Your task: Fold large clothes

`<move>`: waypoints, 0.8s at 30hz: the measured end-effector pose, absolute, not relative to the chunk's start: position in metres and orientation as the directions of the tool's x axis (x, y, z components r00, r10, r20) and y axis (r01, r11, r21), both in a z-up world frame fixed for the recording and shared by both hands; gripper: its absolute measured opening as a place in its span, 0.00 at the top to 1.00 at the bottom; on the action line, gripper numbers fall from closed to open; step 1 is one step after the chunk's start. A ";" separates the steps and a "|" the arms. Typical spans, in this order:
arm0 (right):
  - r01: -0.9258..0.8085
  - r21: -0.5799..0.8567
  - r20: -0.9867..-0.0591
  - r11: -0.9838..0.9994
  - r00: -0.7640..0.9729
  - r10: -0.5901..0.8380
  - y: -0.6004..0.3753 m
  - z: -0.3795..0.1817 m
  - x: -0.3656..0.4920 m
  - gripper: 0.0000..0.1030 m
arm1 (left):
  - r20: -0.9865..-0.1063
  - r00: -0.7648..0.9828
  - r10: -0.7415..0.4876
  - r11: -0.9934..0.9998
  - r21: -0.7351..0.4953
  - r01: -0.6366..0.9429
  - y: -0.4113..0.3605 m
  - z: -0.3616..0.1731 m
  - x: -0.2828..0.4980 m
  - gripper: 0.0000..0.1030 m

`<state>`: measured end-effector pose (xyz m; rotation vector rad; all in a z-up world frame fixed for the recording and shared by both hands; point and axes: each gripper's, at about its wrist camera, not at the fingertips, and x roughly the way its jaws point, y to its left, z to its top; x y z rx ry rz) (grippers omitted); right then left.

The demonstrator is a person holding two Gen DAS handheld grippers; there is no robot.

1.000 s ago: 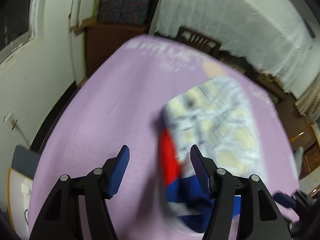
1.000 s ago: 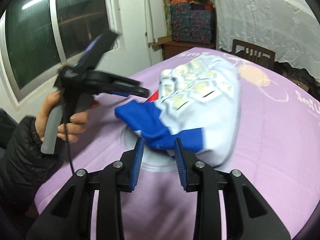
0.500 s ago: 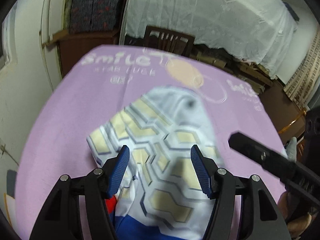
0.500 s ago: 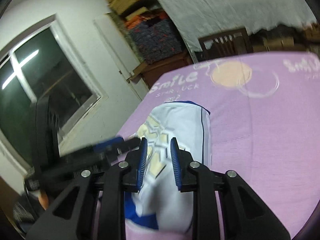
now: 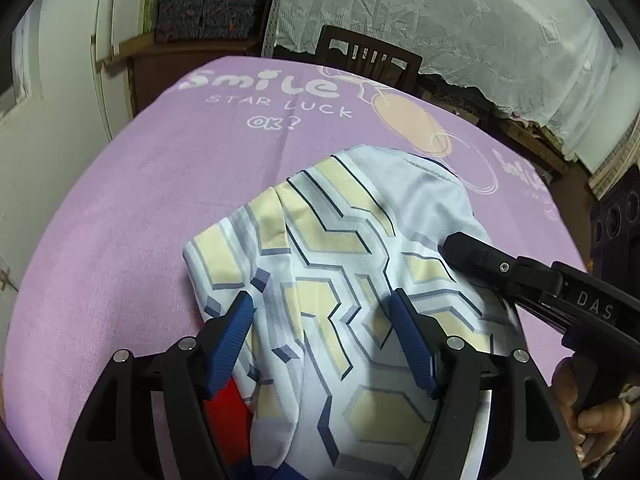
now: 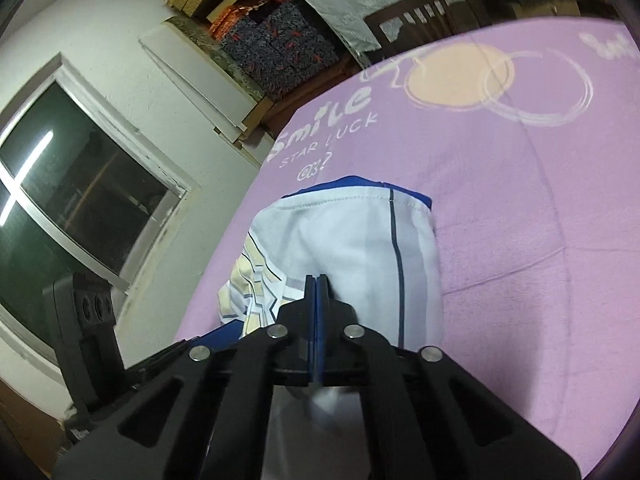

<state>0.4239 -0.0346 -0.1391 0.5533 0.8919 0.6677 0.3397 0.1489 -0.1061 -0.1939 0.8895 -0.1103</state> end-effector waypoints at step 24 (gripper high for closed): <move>-0.293 0.751 -0.457 0.592 0.416 0.786 -0.070 -0.160 0.378 1.00 | -0.771 0.608 -0.188 0.967 -0.252 -0.021 0.157 -0.112 0.303 0.28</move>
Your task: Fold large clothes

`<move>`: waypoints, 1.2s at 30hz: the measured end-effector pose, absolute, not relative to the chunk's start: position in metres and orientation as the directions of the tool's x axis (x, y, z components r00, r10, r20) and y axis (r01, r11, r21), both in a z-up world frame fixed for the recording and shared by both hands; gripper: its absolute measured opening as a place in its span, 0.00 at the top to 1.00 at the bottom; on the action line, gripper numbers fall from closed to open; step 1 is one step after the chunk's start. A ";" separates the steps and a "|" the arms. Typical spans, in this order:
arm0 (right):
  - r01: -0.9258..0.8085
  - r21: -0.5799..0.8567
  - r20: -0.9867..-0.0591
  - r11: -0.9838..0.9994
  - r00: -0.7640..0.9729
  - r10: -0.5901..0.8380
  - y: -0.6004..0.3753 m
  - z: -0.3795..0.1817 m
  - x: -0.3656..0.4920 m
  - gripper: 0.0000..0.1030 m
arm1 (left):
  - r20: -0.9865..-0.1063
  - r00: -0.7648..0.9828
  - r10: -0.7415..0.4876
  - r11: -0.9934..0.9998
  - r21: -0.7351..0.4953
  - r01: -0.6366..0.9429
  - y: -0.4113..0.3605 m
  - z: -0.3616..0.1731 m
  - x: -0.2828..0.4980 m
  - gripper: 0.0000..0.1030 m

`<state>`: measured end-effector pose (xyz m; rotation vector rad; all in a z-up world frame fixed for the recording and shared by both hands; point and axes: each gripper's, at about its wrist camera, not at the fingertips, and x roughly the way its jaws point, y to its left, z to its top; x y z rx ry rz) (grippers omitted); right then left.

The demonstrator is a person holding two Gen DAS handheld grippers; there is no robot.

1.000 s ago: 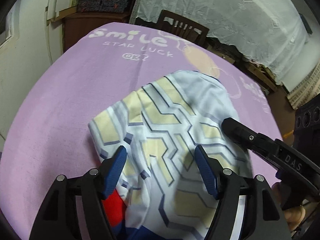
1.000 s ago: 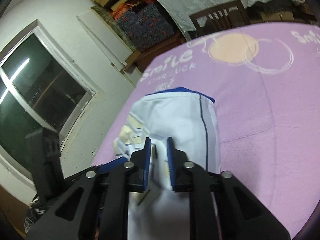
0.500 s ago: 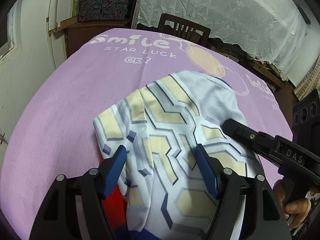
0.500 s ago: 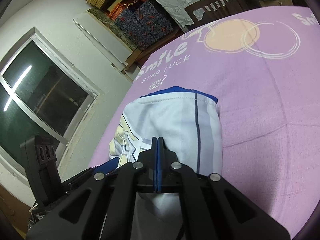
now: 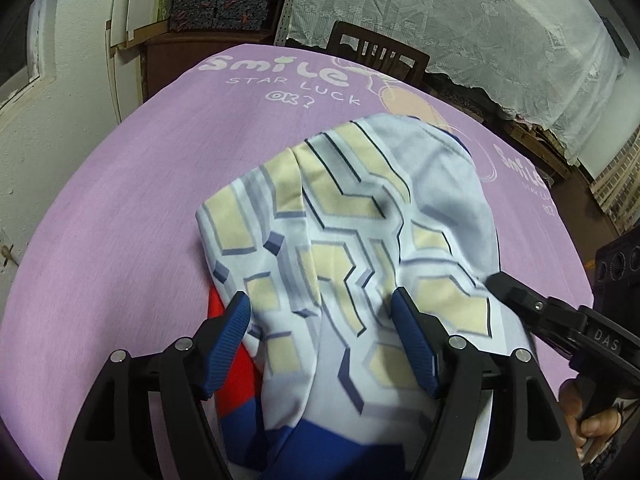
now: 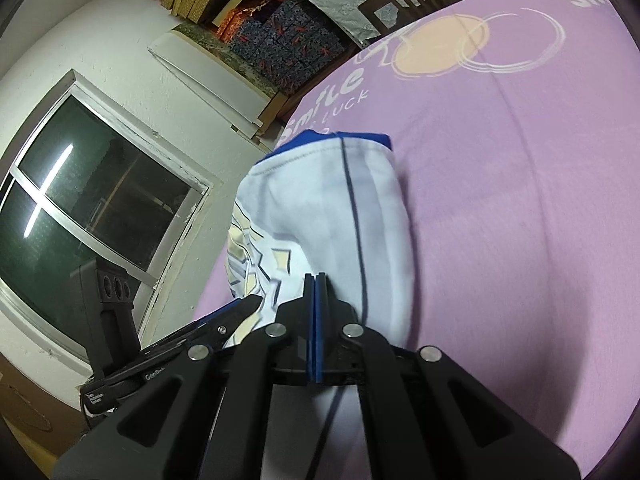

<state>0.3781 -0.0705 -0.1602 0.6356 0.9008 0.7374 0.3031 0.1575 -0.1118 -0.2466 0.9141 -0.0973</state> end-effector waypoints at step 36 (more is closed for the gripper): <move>-0.350 0.772 -0.441 0.531 0.308 0.843 -0.107 -0.158 0.284 1.00 | -0.784 0.579 -0.223 0.942 -0.327 -0.080 0.187 -0.116 0.223 0.10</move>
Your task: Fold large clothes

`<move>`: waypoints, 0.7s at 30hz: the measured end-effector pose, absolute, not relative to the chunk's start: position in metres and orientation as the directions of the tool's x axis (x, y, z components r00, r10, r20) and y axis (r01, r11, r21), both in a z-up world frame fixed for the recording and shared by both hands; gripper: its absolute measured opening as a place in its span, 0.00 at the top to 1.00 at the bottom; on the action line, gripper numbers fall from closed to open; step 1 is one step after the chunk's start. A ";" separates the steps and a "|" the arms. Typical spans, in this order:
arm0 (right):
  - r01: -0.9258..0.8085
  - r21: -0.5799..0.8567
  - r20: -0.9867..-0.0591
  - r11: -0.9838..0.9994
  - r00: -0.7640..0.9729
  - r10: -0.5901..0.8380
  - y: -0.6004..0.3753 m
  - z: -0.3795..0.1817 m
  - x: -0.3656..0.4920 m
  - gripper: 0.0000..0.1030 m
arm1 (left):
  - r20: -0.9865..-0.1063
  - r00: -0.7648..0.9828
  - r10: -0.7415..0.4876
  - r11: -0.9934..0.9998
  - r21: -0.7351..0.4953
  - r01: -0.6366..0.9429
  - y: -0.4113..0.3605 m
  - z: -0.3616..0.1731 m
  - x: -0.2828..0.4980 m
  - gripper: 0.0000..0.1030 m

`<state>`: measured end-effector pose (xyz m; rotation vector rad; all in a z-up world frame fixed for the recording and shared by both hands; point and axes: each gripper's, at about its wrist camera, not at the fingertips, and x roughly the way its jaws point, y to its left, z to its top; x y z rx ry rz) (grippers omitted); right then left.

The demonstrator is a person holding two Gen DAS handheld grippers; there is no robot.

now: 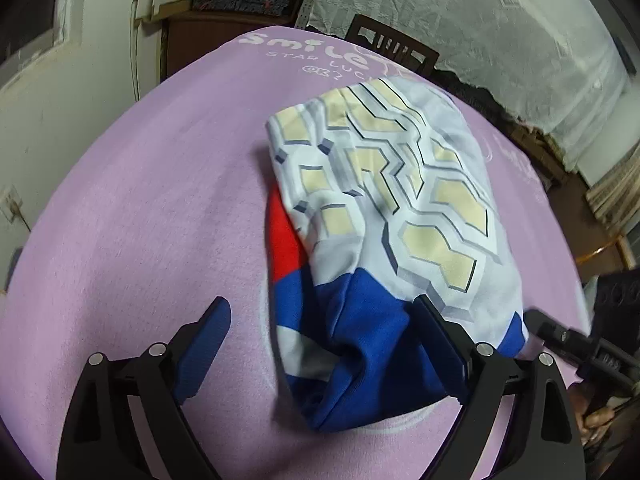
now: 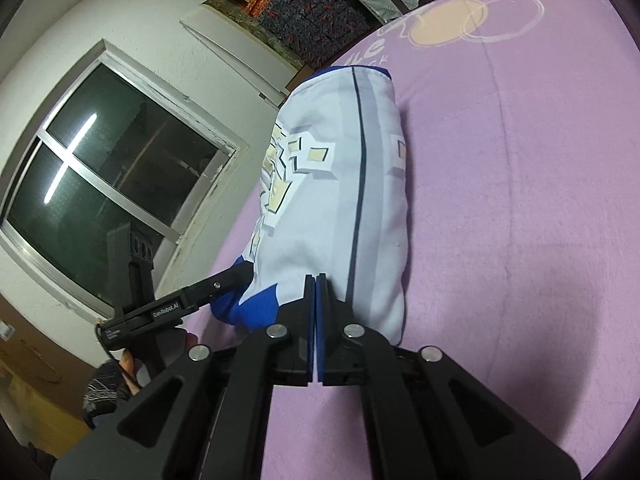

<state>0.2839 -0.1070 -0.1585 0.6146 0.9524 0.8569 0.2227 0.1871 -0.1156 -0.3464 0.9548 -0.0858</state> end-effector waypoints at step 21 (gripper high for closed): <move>-0.236 0.784 -0.473 0.575 0.374 0.798 -0.112 -0.156 0.346 0.29 | -0.701 0.540 -0.465 0.824 -0.566 -0.026 0.208 -0.117 0.274 0.11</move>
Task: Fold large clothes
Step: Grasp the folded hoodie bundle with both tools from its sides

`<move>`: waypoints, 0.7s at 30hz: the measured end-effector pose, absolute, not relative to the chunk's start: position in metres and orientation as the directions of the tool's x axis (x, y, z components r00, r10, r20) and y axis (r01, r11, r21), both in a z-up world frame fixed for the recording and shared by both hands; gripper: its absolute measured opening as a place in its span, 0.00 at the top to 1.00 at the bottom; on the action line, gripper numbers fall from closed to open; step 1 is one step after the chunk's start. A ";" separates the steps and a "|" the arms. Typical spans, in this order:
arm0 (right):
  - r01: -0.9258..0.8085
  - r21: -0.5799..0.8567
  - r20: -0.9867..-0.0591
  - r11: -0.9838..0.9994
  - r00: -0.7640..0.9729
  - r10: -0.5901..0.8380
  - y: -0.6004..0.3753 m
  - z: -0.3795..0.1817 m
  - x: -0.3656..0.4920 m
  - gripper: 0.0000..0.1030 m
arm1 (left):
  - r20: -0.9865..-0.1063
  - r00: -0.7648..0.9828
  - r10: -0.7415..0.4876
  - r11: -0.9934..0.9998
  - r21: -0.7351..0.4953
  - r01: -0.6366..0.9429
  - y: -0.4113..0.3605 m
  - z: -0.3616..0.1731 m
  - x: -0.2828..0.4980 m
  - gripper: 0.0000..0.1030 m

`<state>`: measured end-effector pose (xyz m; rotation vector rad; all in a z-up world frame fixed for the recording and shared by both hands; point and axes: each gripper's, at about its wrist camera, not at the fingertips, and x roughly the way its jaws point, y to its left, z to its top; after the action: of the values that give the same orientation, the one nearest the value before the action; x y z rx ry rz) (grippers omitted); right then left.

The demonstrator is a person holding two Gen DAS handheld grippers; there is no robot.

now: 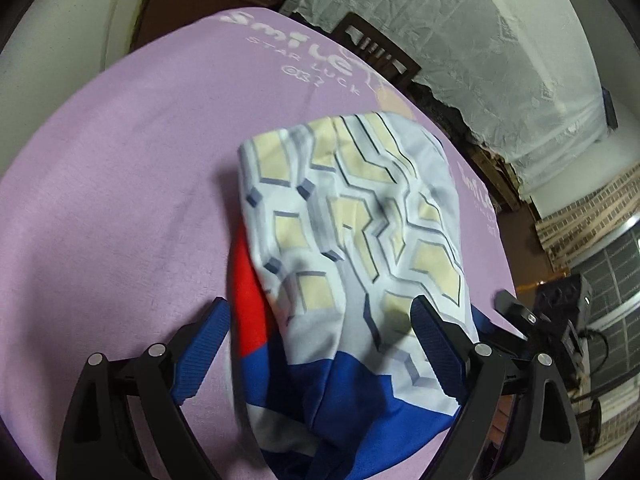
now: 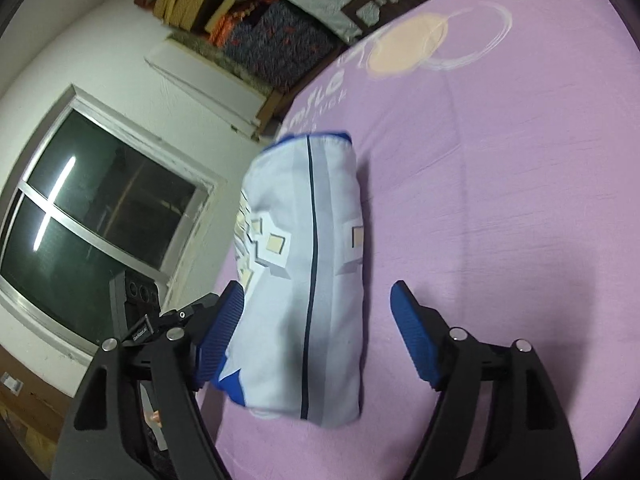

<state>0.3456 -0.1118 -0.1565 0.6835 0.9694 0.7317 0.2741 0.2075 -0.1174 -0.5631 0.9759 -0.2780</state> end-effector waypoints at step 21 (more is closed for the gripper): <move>-0.386 0.674 -0.530 0.630 0.341 0.776 -0.045 -0.156 0.341 0.41 | -0.699 0.501 -0.510 0.834 -0.545 0.089 0.157 -0.119 0.274 0.21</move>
<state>0.3406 -0.0450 -0.1561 0.4774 0.9477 0.7940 0.2743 0.1573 -0.1190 -0.4780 0.9869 -0.3787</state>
